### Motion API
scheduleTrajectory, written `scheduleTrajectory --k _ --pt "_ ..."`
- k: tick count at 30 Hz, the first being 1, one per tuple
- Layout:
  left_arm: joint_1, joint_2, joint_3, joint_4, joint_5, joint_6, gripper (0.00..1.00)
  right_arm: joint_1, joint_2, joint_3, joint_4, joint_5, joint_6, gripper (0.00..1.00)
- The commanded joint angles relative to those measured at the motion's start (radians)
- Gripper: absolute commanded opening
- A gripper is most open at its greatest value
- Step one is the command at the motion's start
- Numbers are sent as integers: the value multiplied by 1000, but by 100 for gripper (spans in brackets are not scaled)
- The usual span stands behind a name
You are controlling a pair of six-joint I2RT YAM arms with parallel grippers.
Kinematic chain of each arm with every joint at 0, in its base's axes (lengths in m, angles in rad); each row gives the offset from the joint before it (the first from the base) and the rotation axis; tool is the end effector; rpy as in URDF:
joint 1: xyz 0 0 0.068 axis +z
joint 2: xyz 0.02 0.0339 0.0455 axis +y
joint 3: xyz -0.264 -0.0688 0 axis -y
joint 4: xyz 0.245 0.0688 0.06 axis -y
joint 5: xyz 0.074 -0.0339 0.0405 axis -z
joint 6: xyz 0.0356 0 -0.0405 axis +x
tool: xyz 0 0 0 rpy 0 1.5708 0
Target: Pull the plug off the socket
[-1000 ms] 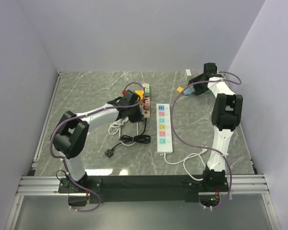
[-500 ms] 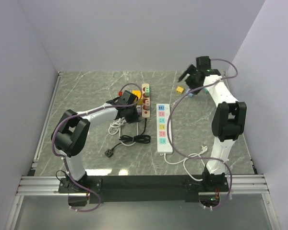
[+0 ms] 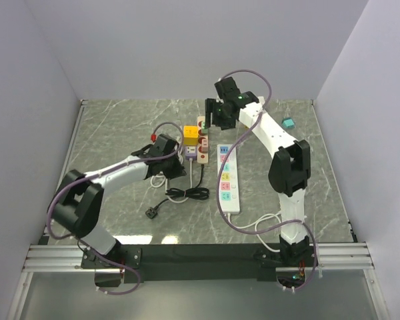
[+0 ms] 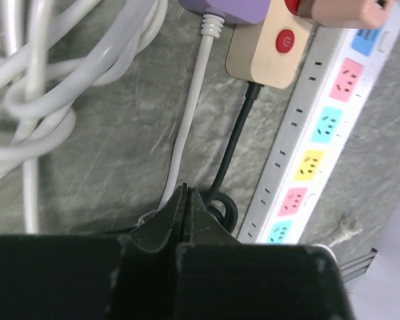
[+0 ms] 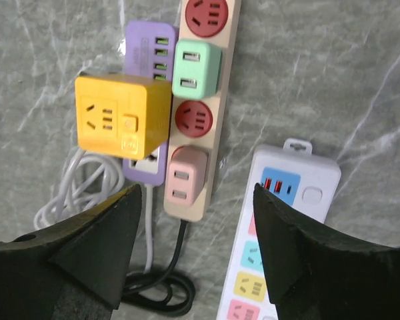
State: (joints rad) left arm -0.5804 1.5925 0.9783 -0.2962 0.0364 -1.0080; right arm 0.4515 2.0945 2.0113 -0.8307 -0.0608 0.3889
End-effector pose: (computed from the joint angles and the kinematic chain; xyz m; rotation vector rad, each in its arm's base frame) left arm 0.2734 -0.1808 0.1987 -0.5405 2.5667 -0.6747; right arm 0.4202 0.2062 0.2948 -0.1055 2.5313 0.4225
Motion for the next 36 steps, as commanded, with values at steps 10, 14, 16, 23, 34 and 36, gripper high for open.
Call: scheduleTrajectory --k 10,14,16,23,34,36 --pt "36 -192 -142 57 28 -44 0 76 142 81 -64 91 -93 74" --pt "36 -203 -150 57 31 -43 0 93 150 60 -44 101 -90 73" --pt "37 -206 -155 58 33 -41 0 98 171 61 -42 108 -85 73" --pt "37 -220 -171 68 42 -47 0 110 231 89 -57 111 -56 67" --pt "36 -223 -178 69 43 -50 0 115 260 115 -18 150 11 40" --pt "37 -227 -179 71 45 -49 0 116 266 132 -42 157 15 28"
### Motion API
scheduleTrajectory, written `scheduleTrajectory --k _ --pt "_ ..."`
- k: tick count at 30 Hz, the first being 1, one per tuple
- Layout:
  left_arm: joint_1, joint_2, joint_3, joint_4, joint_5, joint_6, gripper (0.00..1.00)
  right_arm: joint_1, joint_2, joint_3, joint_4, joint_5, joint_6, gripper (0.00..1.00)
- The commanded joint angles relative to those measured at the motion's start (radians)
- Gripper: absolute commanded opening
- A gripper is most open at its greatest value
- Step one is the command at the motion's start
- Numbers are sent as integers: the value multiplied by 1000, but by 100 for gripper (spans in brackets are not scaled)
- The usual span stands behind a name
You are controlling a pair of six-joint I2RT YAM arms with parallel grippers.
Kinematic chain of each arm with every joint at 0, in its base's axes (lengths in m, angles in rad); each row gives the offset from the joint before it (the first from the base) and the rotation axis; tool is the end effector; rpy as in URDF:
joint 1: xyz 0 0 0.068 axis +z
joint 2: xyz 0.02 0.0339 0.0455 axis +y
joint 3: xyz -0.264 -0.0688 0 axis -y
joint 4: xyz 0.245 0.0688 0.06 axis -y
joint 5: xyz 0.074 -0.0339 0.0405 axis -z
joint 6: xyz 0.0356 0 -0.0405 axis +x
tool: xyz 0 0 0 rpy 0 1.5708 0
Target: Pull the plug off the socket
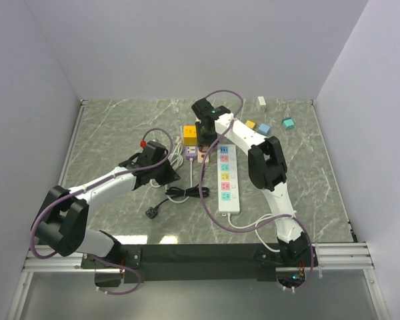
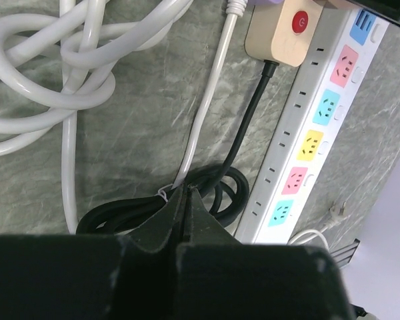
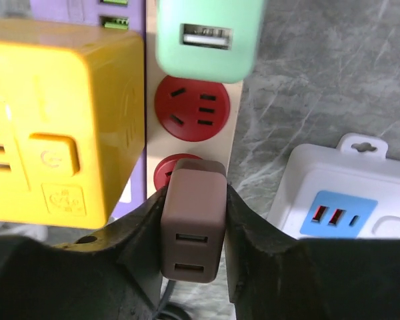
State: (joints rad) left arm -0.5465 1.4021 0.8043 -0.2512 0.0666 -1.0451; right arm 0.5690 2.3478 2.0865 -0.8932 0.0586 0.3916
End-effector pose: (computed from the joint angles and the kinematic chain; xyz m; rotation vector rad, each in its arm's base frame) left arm 0.2417 -0.1498 0.2032 -0.6051 2.5080 -0.7557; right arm 0.4237 0.2685 0.1962 -0.2258 2.7298 0.1961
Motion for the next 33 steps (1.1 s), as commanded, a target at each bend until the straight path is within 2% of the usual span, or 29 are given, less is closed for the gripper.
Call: scheduleTrajectory --k 1,2,3,5,11,17,28,33 --pt "2 -35 -7 29 22 -10 0 -1 5 47 17 40 13 23" --pt "3 -32 -5 36 28 -7 0 -3 -10 -6 33 38 13 19" --pt "2 -26 -4 38 33 -4 0 -1 -53 -41 46 38 12 9" --pt "0 -5 6 44 51 -1 0 -3 -105 -154 82 30 9 0" --pt "-35 81 70 84 73 8 0 0 -316 -418 114 -23 -14 0" --pt "-89 215 183 116 87 3 0 5 -444 -594 129 -86 -17 0" --pt "-105 429 323 244 120 -33 0 71 -555 -822 186 -138 15 0" --pt "-122 474 345 299 142 -47 0 103 -545 -849 212 -141 38 0"
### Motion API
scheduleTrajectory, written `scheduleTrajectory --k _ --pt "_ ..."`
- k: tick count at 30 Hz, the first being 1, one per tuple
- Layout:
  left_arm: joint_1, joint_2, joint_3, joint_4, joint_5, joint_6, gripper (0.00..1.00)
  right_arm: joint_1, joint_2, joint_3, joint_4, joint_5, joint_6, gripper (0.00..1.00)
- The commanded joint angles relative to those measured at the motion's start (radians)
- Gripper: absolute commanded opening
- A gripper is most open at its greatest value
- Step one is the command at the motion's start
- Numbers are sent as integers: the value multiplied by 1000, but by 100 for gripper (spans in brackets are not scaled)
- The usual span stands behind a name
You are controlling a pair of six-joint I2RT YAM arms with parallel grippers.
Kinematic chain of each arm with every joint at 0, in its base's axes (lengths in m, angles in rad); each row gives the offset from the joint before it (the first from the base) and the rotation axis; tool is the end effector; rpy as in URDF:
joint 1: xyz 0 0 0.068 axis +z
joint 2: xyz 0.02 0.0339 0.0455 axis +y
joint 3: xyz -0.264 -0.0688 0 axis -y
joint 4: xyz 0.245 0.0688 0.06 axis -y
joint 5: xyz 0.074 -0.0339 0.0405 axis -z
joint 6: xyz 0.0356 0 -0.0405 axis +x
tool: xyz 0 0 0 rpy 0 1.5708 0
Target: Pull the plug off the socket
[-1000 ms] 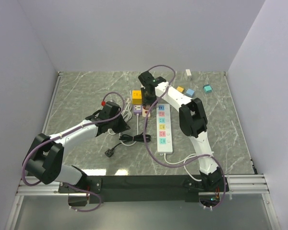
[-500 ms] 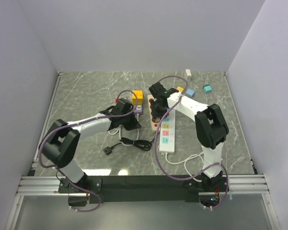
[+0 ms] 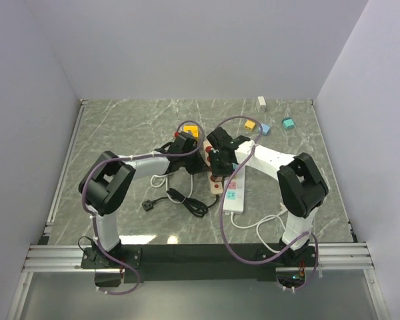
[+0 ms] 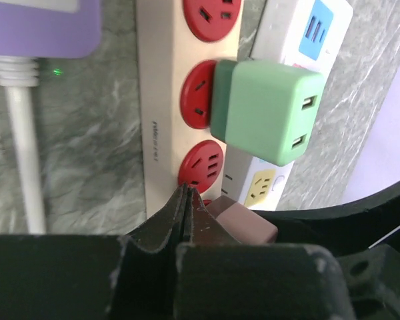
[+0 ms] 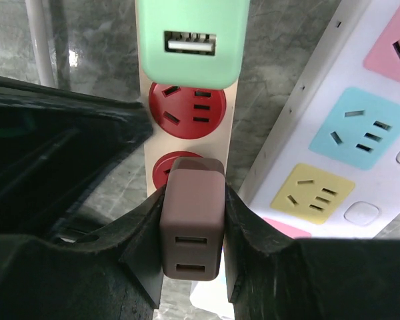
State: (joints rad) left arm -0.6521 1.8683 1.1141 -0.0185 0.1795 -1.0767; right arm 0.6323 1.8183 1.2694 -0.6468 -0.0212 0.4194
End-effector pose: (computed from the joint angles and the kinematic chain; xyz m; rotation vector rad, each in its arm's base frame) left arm 0.3102 -0.2448 0.1658 -0.4482 2.5442 -0.9789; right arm 0.2941 0.2164 0.1908 -0.3045 2.7964 0.2937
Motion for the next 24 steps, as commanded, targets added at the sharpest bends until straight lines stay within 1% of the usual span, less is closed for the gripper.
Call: scheduleTrajectory --k 1,4,8,12,14,18,21,24 --pt "-20 14 36 60 28 -14 0 43 -10 -28 -31 -57 13 0" --pt "-30 38 23 63 35 -14 0 46 -4 -13 -27 -59 28 0" --pt "-44 83 6 22 0 -9 0 47 -8 28 -50 -52 39 0" --pt "-44 141 -19 -73 -29 6 0 46 -36 97 -96 -30 45 0" --pt "-44 169 -16 -133 -35 23 0 43 -59 152 -134 7 59 0" --pt "-44 207 -74 -123 -34 21 0 30 -82 241 -180 69 93 0" --pt "-43 219 -97 -120 -31 27 0 15 -86 254 -171 75 104 0" --pt "-46 233 -89 -133 -41 44 0 -2 -77 252 -153 61 116 0"
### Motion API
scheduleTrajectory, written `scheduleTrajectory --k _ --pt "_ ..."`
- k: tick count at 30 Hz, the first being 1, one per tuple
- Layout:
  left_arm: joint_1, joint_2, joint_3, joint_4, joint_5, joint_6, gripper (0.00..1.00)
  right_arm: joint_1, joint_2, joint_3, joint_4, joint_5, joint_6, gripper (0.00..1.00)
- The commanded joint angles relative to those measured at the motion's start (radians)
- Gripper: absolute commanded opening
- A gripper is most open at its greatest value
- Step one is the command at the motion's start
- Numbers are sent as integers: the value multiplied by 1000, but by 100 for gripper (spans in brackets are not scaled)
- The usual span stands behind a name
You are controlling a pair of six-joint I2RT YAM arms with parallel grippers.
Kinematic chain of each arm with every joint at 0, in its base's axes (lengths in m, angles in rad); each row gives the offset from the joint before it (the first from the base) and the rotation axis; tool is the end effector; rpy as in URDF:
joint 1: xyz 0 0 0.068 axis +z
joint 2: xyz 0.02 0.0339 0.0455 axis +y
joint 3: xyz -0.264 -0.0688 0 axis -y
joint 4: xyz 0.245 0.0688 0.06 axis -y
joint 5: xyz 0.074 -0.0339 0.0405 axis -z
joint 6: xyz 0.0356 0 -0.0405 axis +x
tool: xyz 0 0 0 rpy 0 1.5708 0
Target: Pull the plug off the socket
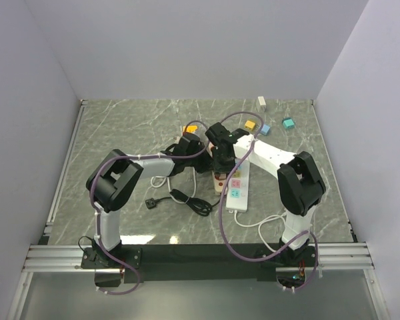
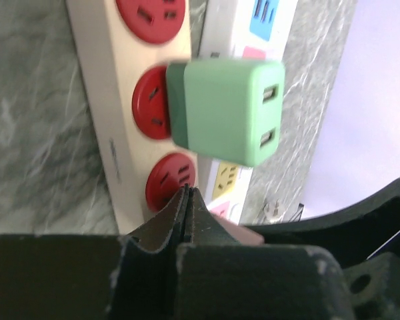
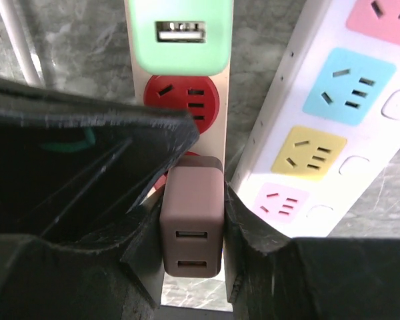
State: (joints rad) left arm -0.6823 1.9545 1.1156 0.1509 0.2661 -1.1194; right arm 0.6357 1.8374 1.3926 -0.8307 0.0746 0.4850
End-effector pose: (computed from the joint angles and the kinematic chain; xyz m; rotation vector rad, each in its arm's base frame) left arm 0.3130 -0.2664 0.1473 -0.3951 2.5221 -1.1554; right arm 0.2980 0.2166 0.2122 -0.1987 2.8422 0.1352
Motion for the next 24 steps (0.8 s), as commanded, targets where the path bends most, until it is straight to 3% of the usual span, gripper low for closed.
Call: scheduleTrajectory --k 1,9,16,24 --pt "-16 150 -91 -303 -127 90 0 -11 -104 120 45 -56 52 0" --pt "-22 184 -80 -304 -116 105 0 -39 -185 -32 223 -52 89 0" --pt "-31 219 -51 -326 -107 116 0 -47 -79 -4 163 -53 67 0" --pt "-34 231 -74 -309 -103 113 0 -71 -288 -27 219 14 92 0"
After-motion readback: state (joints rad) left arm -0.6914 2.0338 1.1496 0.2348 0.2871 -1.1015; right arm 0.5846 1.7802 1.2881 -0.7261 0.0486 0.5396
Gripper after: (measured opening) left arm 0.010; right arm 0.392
